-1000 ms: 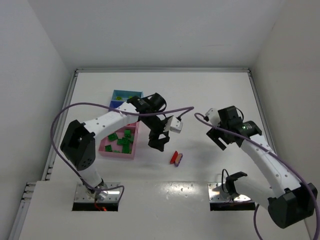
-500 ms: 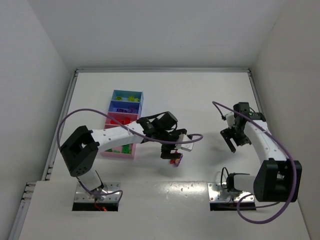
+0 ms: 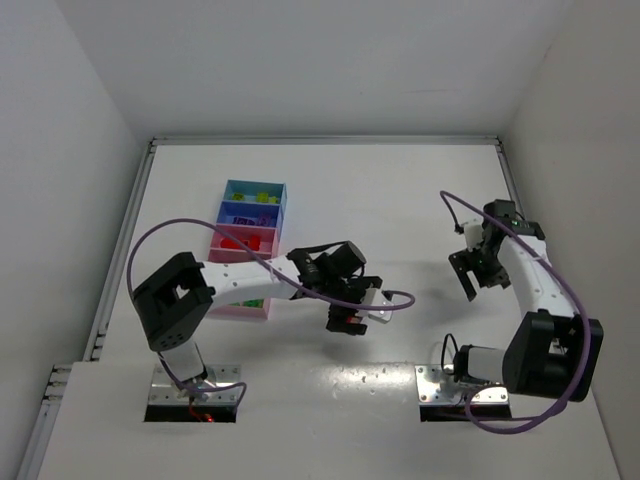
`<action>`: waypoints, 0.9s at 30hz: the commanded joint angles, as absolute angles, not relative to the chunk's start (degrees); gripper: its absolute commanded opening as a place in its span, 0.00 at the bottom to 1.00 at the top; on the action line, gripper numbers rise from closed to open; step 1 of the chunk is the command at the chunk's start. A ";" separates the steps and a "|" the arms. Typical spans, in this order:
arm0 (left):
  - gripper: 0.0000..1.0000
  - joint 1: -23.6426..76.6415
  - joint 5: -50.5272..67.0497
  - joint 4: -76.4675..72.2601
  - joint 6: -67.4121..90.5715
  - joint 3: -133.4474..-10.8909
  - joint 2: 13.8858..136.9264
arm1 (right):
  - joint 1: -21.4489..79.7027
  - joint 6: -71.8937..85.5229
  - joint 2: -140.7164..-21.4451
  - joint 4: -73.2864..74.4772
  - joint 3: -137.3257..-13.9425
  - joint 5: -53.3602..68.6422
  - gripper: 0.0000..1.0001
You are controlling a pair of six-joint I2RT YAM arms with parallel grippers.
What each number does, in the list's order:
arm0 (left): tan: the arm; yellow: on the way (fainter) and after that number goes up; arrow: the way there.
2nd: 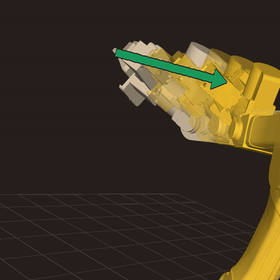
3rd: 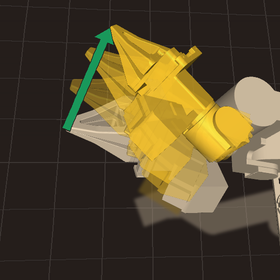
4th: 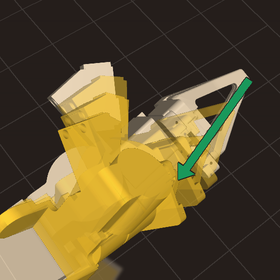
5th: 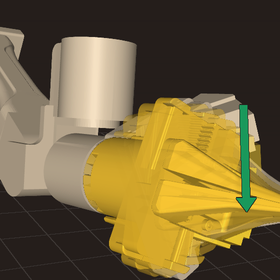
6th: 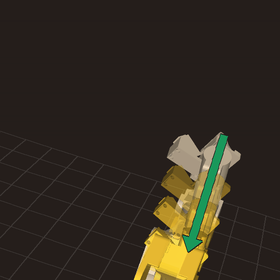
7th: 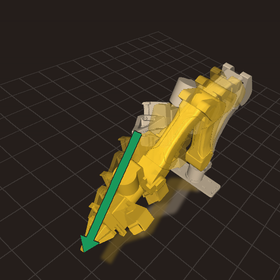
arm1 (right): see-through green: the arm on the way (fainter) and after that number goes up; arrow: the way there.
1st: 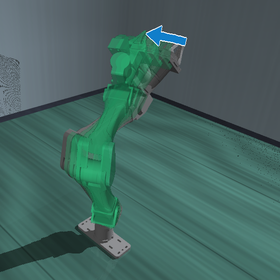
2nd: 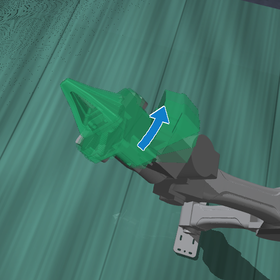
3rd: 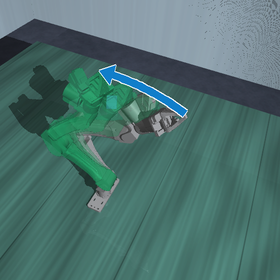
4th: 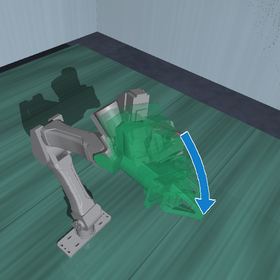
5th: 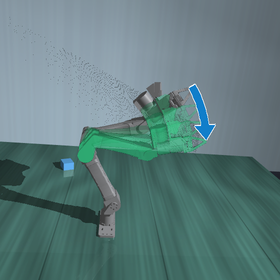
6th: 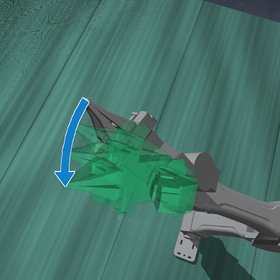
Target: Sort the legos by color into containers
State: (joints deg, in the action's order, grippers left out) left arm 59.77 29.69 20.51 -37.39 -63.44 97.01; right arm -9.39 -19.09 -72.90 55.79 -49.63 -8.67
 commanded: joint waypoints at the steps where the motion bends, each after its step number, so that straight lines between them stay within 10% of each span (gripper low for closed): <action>1: 0.85 59.94 30.59 19.42 -39.46 -62.06 97.82 | -10.28 -19.86 -72.86 56.07 -51.94 -6.68 0.84; 27: 0.85 56.78 29.00 19.42 -41.57 -66.88 105.03 | -12.57 -21.01 -72.24 58.27 -49.75 -1.67 0.84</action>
State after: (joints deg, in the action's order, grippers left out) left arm 57.54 28.38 20.01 -40.27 -65.41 104.27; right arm -12.27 -20.78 -72.82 57.78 -49.63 -2.50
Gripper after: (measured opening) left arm 0.855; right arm 0.841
